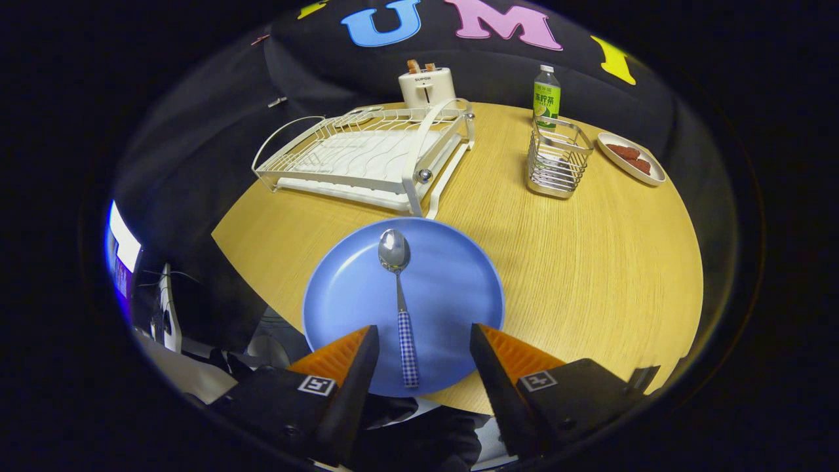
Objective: Take the plate from the dish rack, then take the spoon from the basket and place it into the plate.
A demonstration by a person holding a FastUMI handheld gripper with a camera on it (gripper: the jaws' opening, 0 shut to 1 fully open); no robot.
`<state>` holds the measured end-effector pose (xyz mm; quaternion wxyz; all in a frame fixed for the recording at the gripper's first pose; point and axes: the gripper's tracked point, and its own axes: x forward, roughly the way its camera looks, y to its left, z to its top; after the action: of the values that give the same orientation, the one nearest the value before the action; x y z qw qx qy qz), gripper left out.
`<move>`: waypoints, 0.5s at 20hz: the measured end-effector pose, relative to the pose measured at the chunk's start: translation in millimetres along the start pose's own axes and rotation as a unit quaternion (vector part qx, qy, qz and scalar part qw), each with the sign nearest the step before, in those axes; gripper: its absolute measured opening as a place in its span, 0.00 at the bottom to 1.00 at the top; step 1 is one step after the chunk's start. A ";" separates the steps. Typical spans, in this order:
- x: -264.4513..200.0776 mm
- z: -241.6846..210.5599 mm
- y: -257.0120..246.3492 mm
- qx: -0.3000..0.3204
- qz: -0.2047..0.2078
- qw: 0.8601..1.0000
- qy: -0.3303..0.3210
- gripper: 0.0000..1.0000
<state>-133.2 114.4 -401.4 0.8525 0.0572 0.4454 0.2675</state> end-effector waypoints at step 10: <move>-72.4 110.8 -18.4 -0.041 -0.076 0.987 -0.133 0.99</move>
<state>-71.4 77.6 -288.7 0.9237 0.0234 0.3198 0.2097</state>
